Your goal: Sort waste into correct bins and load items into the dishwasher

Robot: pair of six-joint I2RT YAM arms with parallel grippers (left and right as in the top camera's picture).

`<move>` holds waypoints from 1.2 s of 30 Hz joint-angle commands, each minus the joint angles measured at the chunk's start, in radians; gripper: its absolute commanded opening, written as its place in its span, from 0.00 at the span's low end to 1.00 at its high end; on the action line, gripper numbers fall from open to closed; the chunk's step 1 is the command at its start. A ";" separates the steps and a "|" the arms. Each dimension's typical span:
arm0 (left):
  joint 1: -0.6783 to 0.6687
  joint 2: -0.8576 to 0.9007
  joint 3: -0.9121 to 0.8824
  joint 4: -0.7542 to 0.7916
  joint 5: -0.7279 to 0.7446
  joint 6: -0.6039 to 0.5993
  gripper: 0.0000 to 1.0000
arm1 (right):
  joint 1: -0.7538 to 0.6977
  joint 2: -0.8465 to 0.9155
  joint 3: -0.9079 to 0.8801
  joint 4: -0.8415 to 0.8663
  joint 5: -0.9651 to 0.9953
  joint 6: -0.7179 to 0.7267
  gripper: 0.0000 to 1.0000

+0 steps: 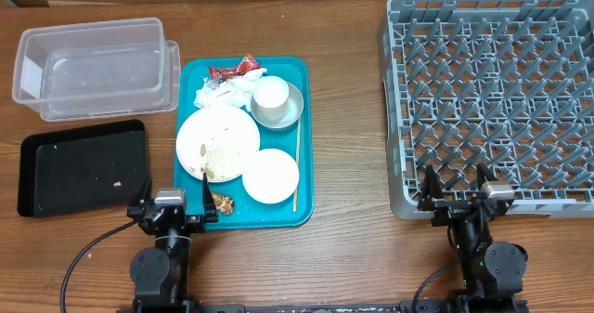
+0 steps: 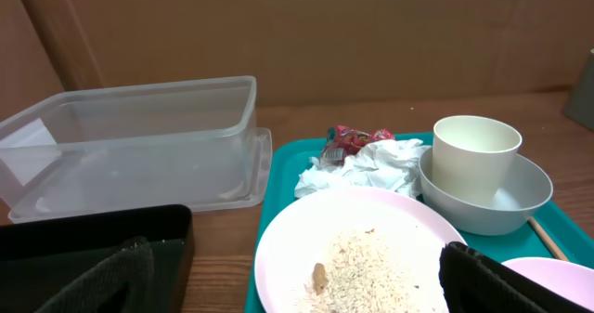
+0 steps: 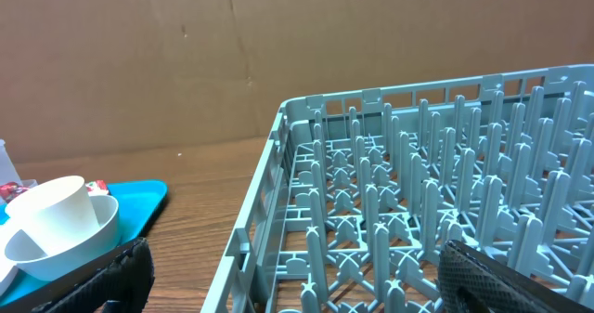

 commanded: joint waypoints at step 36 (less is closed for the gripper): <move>0.006 -0.011 -0.003 0.113 0.697 -0.801 1.00 | -0.001 -0.009 -0.010 0.006 0.010 -0.006 1.00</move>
